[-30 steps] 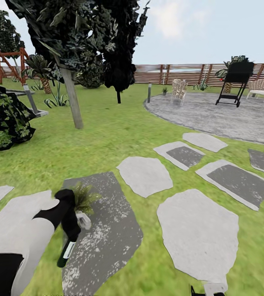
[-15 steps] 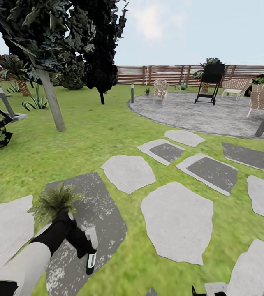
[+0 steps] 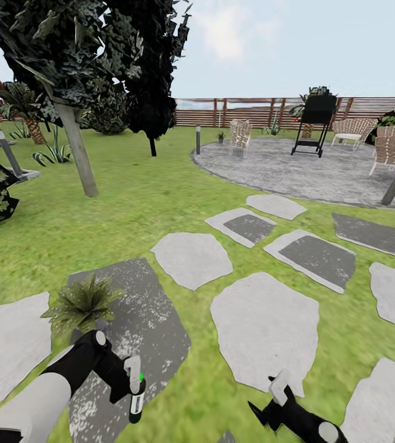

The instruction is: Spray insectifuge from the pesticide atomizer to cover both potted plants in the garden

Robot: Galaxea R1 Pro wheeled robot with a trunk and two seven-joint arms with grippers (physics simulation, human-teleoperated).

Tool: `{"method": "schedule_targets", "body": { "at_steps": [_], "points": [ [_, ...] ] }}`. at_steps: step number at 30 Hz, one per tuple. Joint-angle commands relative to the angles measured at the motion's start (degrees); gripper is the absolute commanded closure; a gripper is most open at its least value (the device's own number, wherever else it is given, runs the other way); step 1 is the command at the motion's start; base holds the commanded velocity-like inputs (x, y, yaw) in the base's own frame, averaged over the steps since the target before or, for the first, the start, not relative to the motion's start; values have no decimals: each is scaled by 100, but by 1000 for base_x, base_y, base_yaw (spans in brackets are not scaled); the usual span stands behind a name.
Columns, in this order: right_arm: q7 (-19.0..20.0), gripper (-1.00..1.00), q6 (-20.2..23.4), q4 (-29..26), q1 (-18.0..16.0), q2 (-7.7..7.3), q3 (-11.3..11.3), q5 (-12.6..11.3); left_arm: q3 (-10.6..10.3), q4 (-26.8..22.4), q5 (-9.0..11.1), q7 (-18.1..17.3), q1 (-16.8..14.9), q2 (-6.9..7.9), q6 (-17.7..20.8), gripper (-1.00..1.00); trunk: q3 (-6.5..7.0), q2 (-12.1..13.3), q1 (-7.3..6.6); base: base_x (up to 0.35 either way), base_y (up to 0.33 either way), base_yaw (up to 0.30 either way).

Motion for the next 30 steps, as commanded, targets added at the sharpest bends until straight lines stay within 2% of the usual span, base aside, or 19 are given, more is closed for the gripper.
{"method": "schedule_targets", "body": {
  "at_steps": [1,2,4,8,10,11,13,14,15,19,21,23,26,30],
  "points": [
    [241,-100,99,-131,-20,6,-36,64,-28,-5,2,-18,-2,6,28,100,-5,-2,-1,0,0,0],
    [558,-100,279,-316,-43,6,-35,65,-34,-1,-3,-23,-2,1,46,100,-5,-2,-1,0,0,0],
    [776,-100,365,-423,-72,6,-35,65,-52,0,-4,-37,-2,-26,78,100,-5,-2,-1,0,0,0],
    [871,-100,407,-459,-131,28,30,72,-84,1,-4,-40,-3,-56,93,100,-5,-2,-1,0,0,0],
    [884,-100,413,-464,-143,49,386,74,-100,1,-15,-22,-3,-74,95,100,-5,-2,-1,0,0,0],
    [887,-100,416,-465,-149,58,719,72,-100,1,-27,-13,-3,-84,92,100,-5,-2,-1,0,0,0],
    [887,-100,432,-466,-179,82,1184,56,-99,3,-36,-6,1,-93,88,100,-5,-2,-1,0,0,0],
    [888,-100,436,-461,-211,111,1288,50,-99,2,-41,-1,0,-94,88,100,-5,-2,-1,0,0,0],
    [889,100,439,-444,-268,171,1380,48,-99,2,-48,3,-1,-96,87,100,-5,-2,-1,0,0,0],
    [939,100,434,-431,-364,309,1472,54,-107,1,-140,11,0,-97,87,100,-5,-2,-1,0,0,0],
    [1219,100,438,-456,-384,328,1479,56,-95,1,-286,15,0,-98,87,100,-5,-2,-1,0,0,0],
    [1437,100,441,-477,-421,411,1484,63,-74,1,-366,15,-1,-104,87,100,-5,-2,-1,0,0,0],
    [1493,100,438,-498,-450,495,1486,65,-66,1,-387,16,5,-113,87,100,-5,-2,-1,0,0,0],
    [1504,100,434,-502,-456,654,1494,68,-80,1,-398,16,5,-218,80,100,-5,-2,-1,0,0,0]
  ]
}}
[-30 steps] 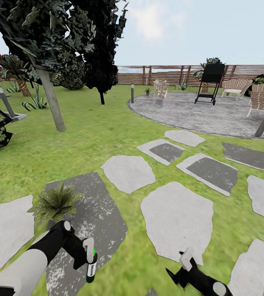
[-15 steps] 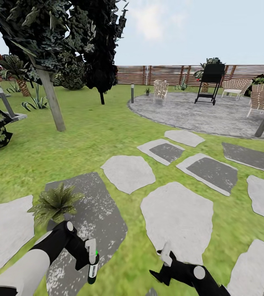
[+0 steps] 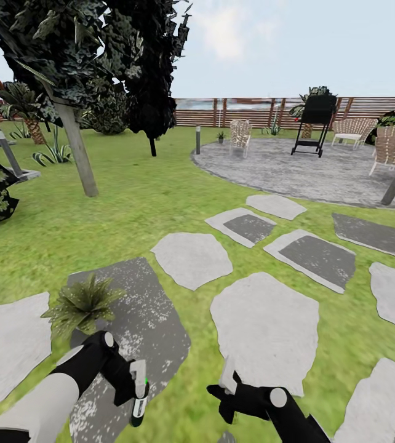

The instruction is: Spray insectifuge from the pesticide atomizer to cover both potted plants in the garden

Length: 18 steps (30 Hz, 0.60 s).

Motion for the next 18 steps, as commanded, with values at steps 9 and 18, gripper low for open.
{"method": "schedule_targets", "body": {
  "at_steps": [9,18],
  "points": [
    [165,100,-37,-11,-11,153,441,66,-370,69,24,181,8,-178,-27,100,-5,-2,-1,0,0,0],
    [181,100,-32,-107,-20,163,589,59,-383,87,38,176,10,-197,-71,100,-5,-2,-1,0,0,0]
  ]
}}
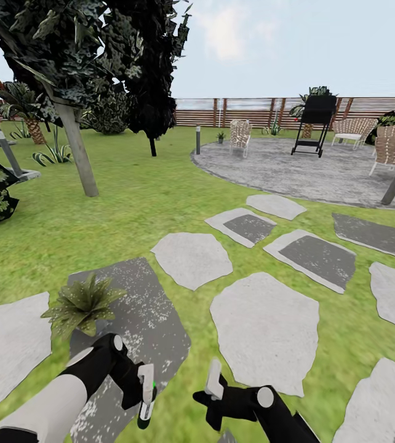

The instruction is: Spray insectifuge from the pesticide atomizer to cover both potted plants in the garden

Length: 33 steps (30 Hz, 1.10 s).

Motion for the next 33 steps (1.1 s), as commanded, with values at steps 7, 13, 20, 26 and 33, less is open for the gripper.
{"method": "schedule_targets", "body": {
  "at_steps": [7,13,20,26,33],
  "points": [
    [5,100,-31,-110,-2,19,-7,49,-33,384,-24,527,12,16,-429,100,-5,-2,-1,0,0,0],
    [5,100,-31,-133,-2,72,-7,48,-237,651,9,837,15,-57,-554,100,-5,-2,-1,0,0,0],
    [5,100,-31,-134,-2,74,-7,44,-273,676,68,858,15,-252,-662,100,-5,-2,-1,0,0,0],
    [3,100,-31,-134,-2,74,-7,43,-269,674,81,860,15,-415,-663,100,-5,-2,-1,0,0,0],
    [-4,100,-31,-134,-2,74,-7,43,-265,676,175,860,15,-500,-745,100,-5,-2,-1,0,0,0]
  ]
}}
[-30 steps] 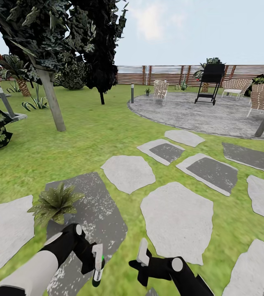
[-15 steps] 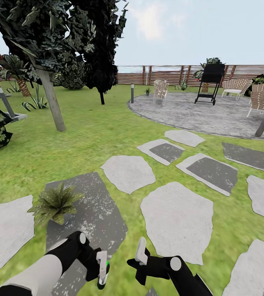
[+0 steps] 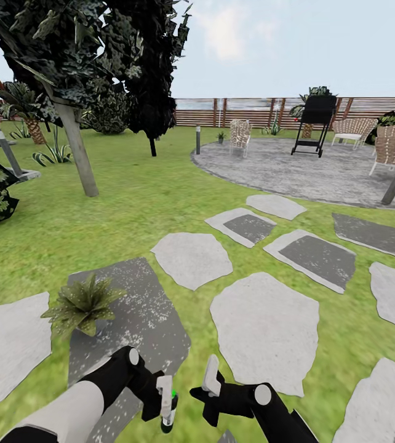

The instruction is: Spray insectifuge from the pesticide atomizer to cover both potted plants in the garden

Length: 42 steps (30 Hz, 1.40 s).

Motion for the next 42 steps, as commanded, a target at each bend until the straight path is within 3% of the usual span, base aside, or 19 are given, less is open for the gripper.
{"method": "schedule_targets", "body": {
  "at_steps": [1,2,3,19,23,29,38,42],
  "points": [
    [4,100,-36,-6,-2,2,-7,57,-1,-7,14,-9,-2,-1,-70,100,-5,-2,-1,0,0,0],
    [4,100,-36,-6,-2,2,-7,56,-2,-4,176,-9,-2,-29,-278,100,-5,-2,-1,0,0,0],
    [4,100,-36,-6,-2,2,-7,59,-4,44,206,-10,-2,-40,-334,100,-5,-2,-1,0,0,0],
    [4,100,-36,-6,-2,2,-7,62,10,160,222,-10,-2,-199,-450,100,-5,-2,-1,0,0,0],
    [4,100,-36,-6,-2,2,-7,62,12,166,522,-15,-2,-201,-626,100,-5,-2,-1,0,0,0],
    [4,100,-36,-6,-2,2,-7,62,12,160,586,-17,-2,-195,-641,100,-5,-2,-1,0,0,0],
    [4,100,-36,-6,-2,2,-7,62,11,308,544,-10,-2,-133,-637,100,-5,-2,-1,0,0,0],
    [4,100,-36,-6,-2,2,-7,66,4,400,504,-10,-2,49,-631,100,-5,-2,-1,0,0,0]
  ]
}}
